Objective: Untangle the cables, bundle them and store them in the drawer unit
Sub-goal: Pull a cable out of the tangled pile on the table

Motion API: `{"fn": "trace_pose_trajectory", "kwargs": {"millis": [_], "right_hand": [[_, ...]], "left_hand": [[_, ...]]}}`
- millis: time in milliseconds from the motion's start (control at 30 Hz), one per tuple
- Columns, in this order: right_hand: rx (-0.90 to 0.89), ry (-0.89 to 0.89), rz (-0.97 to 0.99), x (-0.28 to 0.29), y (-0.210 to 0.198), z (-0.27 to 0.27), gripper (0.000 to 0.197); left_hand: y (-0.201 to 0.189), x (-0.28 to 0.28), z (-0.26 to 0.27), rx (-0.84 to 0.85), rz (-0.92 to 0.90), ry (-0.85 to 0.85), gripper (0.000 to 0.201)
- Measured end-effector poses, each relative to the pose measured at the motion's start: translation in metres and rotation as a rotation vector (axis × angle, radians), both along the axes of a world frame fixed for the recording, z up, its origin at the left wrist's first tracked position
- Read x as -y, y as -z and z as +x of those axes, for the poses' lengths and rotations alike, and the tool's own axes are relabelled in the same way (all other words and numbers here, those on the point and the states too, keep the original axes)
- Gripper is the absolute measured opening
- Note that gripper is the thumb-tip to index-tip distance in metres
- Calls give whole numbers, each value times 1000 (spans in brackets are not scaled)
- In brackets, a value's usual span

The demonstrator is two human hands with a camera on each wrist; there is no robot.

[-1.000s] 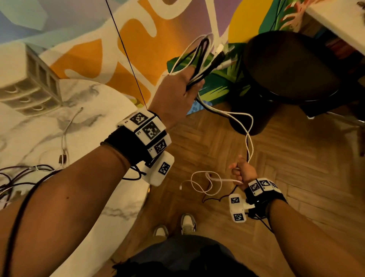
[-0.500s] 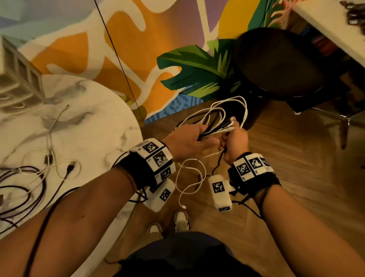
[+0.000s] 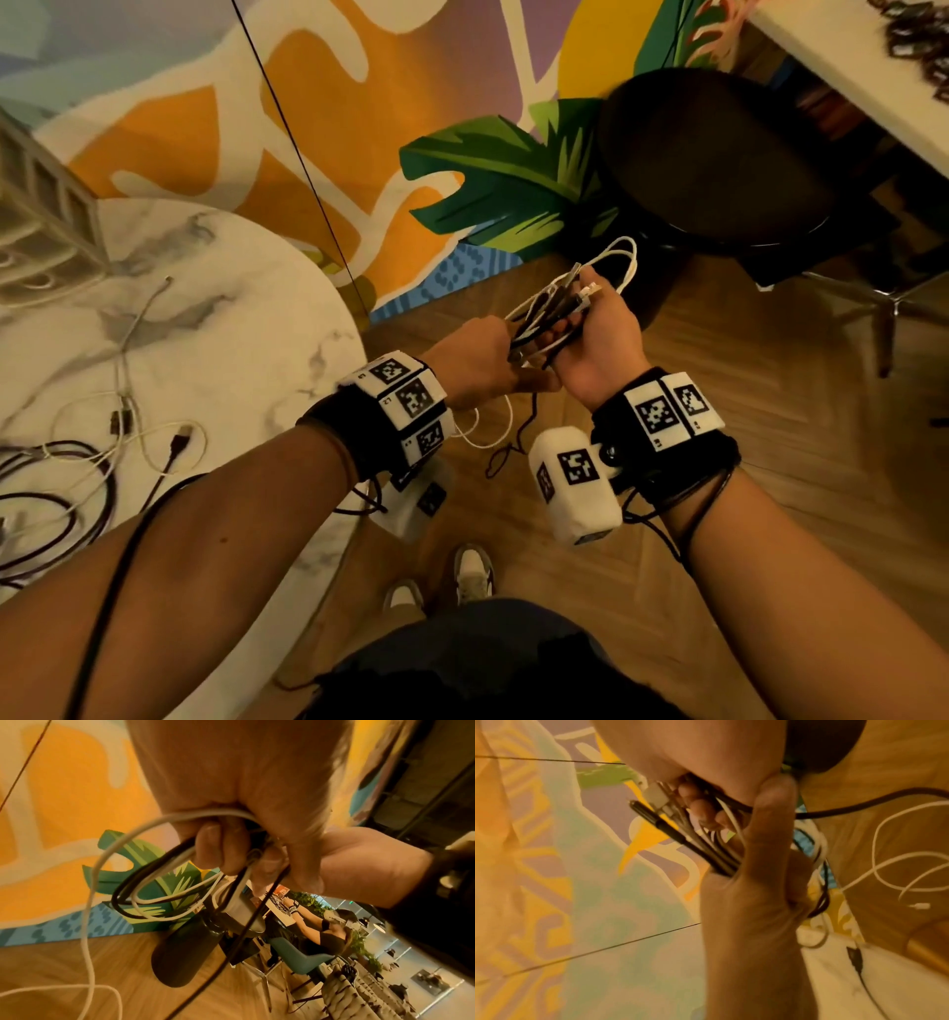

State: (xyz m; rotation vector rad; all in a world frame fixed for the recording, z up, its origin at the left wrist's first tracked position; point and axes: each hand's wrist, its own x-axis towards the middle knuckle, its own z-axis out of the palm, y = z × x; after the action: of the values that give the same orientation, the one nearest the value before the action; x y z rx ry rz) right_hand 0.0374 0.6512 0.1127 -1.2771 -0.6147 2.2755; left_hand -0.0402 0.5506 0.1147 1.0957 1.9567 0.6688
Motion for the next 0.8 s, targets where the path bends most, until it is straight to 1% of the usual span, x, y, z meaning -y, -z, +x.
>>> {"fn": "trace_pose_trajectory", "kwargs": {"millis": [67,133,200,267,333,367,433,467,500,533,567,600,633,667,700,733,767,800], "right_hand": [[-26,-6,-23,0,-5,-2,40],[-39,11,-38,0,-8,-5,28],[-70,-3,0,0,-11,-6,24],[-92,-73,114,1,-19,-6,26],[-106,-166,279,5,-28,-2,29],[-116,-162,358,7,-28,2,31],[-115,-107,501,11,-11,11,33],[-84,-75,571,14,4,17,29],[-12,-52,637,18,22,22,22],[108,-62,695,21,41,27,18],[261,-84,749,21,62,31,18],[395,-138,764,19,83,35,16],[512,-227,740,14,103,37,9],[614,-342,696,9,117,37,26],[662,-489,651,3,131,37,46],[654,-603,609,-2,143,36,51],[634,-680,572,-6,151,34,40],[604,-713,540,-7,155,34,27]], "left_hand": [[2,-3,0,45,4,-7,31],[5,-6,0,60,9,-32,23],[6,-6,-1,121,47,-93,18],[2,-5,-3,184,90,-146,18],[-7,-5,-6,196,157,-187,16],[-15,-5,-8,195,188,-211,20],[-28,-7,-13,191,237,-243,26],[-35,-8,-15,192,259,-241,30],[-41,-8,-15,203,281,-238,33],[-48,-8,-15,225,299,-228,35],[-54,-8,-13,248,314,-209,36],[-61,-8,-11,262,329,-187,37],[-66,-9,-9,273,343,-165,37],[-71,-9,-7,280,352,-140,38],[-76,-9,-4,286,357,-118,38],[-80,-8,-3,290,362,-97,37],[-85,-7,-2,291,367,-83,37],[-90,-5,-3,291,375,-78,36]]}}
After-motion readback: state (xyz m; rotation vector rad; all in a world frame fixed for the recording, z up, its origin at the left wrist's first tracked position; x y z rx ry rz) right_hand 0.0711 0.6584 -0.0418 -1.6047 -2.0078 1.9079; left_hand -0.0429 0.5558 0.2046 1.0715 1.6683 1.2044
